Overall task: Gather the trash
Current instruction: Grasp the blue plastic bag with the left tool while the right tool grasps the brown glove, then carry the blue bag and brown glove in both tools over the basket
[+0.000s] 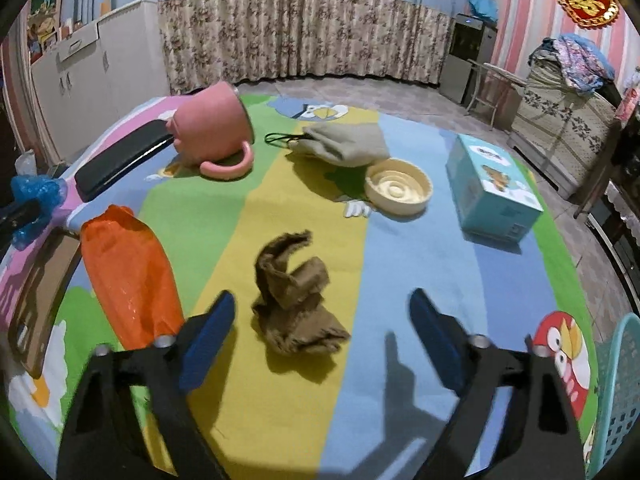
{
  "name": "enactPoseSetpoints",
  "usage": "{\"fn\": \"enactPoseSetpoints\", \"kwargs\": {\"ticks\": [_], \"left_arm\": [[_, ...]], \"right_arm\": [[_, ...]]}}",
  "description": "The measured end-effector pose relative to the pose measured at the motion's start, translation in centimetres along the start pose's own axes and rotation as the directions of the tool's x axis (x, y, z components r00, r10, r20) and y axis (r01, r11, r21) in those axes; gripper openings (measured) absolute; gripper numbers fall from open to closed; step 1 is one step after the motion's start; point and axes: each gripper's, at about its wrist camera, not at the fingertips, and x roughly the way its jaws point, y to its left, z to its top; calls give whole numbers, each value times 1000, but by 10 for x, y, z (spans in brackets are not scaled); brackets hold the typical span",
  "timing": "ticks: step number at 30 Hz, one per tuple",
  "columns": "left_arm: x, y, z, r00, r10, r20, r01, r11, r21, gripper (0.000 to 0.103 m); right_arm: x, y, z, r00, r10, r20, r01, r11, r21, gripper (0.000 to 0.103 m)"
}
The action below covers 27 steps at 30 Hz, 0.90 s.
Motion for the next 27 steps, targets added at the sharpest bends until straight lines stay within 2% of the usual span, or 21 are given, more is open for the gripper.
{"fn": "enactPoseSetpoints", "kwargs": {"ticks": [1,3,6,15,27], "left_arm": [[-1,3,-1,1000,0,-5,0,1000,-10,29],[-2,4,-2,1000,5,-8,-5,1000,-11,29],[-5,3,-4,1000,8,-5,-8,1000,-12,29],[-28,-15,-2,1000,5,27,-5,1000,2,29],[-68,-80,1,990,-109,93,105,993,54,28]], "right_arm": [[4,1,0,1000,13,-18,-13,1000,-1,63],[6,3,-1,999,34,-27,-34,999,-1,45],[0,5,-3,999,41,1,-41,999,-9,38],[-45,-11,-14,994,21,107,-21,1000,0,36],[-116,-81,-41,979,-47,197,24,993,119,36]]}}
